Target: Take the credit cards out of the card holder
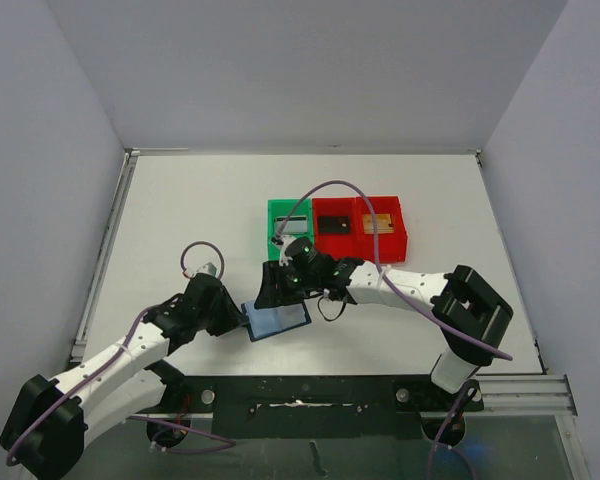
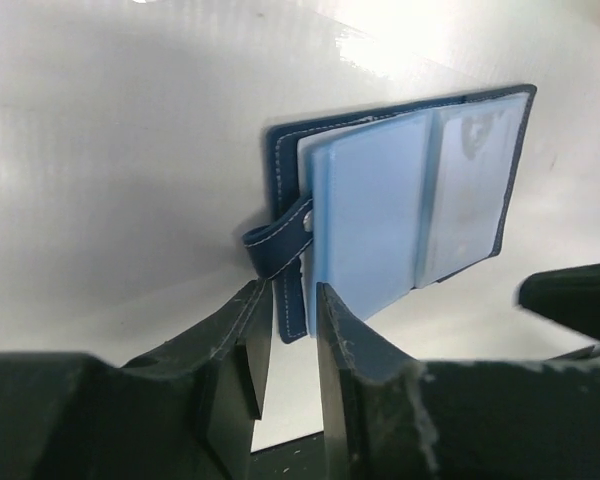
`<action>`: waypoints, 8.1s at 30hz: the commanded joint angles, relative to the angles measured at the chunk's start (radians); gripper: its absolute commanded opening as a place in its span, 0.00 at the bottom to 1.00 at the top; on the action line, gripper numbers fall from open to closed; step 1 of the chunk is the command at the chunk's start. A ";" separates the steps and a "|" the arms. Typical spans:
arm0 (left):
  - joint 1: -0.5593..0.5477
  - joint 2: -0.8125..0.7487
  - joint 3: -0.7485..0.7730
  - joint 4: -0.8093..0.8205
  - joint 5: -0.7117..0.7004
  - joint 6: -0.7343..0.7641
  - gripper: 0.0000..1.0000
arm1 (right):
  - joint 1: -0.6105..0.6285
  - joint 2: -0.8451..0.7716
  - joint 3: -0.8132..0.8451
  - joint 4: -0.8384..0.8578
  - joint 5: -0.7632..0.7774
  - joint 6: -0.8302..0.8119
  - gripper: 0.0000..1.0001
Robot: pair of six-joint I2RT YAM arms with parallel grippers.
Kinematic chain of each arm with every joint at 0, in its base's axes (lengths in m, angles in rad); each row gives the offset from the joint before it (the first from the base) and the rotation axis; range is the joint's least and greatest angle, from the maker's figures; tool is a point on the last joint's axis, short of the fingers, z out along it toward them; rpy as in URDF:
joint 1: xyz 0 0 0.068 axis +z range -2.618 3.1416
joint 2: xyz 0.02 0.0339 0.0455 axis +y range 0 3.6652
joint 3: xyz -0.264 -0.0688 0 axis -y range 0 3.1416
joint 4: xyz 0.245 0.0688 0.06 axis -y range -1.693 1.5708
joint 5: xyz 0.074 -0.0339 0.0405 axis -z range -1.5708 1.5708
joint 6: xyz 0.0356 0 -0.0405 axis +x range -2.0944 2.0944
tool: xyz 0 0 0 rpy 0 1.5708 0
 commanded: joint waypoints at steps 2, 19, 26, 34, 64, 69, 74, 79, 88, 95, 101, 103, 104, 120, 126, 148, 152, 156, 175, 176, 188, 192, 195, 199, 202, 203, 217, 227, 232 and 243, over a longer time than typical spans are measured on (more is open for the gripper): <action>0.003 -0.075 0.081 -0.080 -0.079 -0.020 0.34 | -0.041 -0.078 -0.014 -0.123 0.206 0.029 0.45; -0.013 0.202 0.101 0.079 0.071 0.082 0.53 | -0.031 0.022 0.013 -0.276 0.312 0.007 0.52; -0.015 0.230 0.070 0.099 0.086 0.096 0.43 | -0.010 0.056 0.053 -0.314 0.337 -0.003 0.49; -0.017 0.277 0.078 0.109 0.102 0.135 0.25 | 0.006 0.034 0.072 -0.308 0.342 -0.018 0.39; -0.018 0.286 0.082 0.124 0.112 0.142 0.22 | 0.049 0.161 0.178 -0.516 0.523 -0.030 0.60; -0.018 0.291 0.090 0.125 0.113 0.145 0.22 | 0.059 0.159 0.196 -0.526 0.540 -0.034 0.52; -0.018 0.291 0.088 0.124 0.113 0.145 0.22 | 0.064 0.114 0.213 -0.520 0.540 -0.035 0.43; -0.017 0.287 0.086 0.125 0.110 0.141 0.22 | 0.066 0.080 0.218 -0.523 0.533 -0.039 0.42; -0.018 0.289 0.093 0.121 0.108 0.144 0.22 | 0.068 0.024 0.222 -0.494 0.488 -0.046 0.49; -0.018 0.273 0.103 0.094 0.085 0.139 0.22 | 0.067 0.004 0.195 -0.380 0.353 -0.077 0.50; -0.016 0.180 0.092 0.053 0.022 0.085 0.24 | 0.064 0.020 0.153 -0.201 0.160 -0.080 0.51; -0.013 0.143 0.089 0.028 -0.007 0.063 0.26 | 0.057 0.033 0.138 -0.142 0.091 -0.067 0.52; -0.012 0.127 0.088 0.015 -0.021 0.051 0.28 | 0.050 0.038 0.131 -0.118 0.061 -0.061 0.52; -0.013 0.046 0.154 0.063 0.033 0.102 0.39 | -0.099 -0.080 -0.119 0.065 0.035 0.058 0.44; -0.031 0.103 0.182 0.139 0.137 0.118 0.38 | -0.100 -0.031 -0.132 0.057 0.066 0.093 0.37; -0.104 0.405 0.133 0.076 0.023 0.098 0.22 | -0.059 0.041 -0.148 -0.014 0.138 0.110 0.38; -0.105 0.403 0.126 0.075 0.016 0.095 0.20 | -0.077 0.015 -0.200 0.088 0.091 0.144 0.29; -0.104 0.405 0.125 0.076 0.013 0.097 0.18 | -0.097 -0.011 -0.242 0.169 0.048 0.165 0.26; -0.104 0.435 0.151 0.063 0.014 0.140 0.15 | -0.222 -0.047 -0.480 0.589 -0.208 0.214 0.00; -0.104 0.435 0.153 0.062 0.015 0.141 0.14 | -0.233 -0.050 -0.487 0.592 -0.221 0.210 0.00; -0.104 0.446 0.174 0.081 0.042 0.188 0.14 | -0.292 -0.077 -0.564 0.687 -0.283 0.219 0.00; -0.105 0.449 0.204 0.069 0.043 0.211 0.14 | -0.324 -0.129 -0.616 0.683 -0.259 0.226 0.00; -0.104 0.437 0.222 0.059 0.033 0.209 0.15 | -0.344 -0.185 -0.636 0.656 -0.248 0.216 0.00; -0.103 0.410 0.249 0.037 0.008 0.197 0.28 | -0.349 -0.242 -0.624 0.558 -0.211 0.171 0.00; -0.104 0.380 0.283 0.016 -0.009 0.190 0.38 | -0.351 -0.237 -0.607 0.512 -0.206 0.154 0.00; -0.105 0.368 0.290 0.007 -0.016 0.187 0.41 | -0.349 -0.227 -0.600 0.506 -0.208 0.151 0.00; -0.113 0.430 0.329 0.273 0.254 0.185 0.29 | -0.320 -0.151 -0.552 0.514 -0.177 0.190 0.02; -0.151 0.569 0.287 0.271 0.188 0.144 0.10 | -0.302 -0.098 -0.551 0.609 -0.186 0.241 0.06; -0.155 0.596 0.263 0.270 0.173 0.145 0.09 | -0.295 -0.067 -0.535 0.629 -0.199 0.248 0.12; -0.158 0.619 0.275 0.259 0.166 0.159 0.06 | -0.296 -0.029 -0.490 0.610 -0.191 0.235 0.21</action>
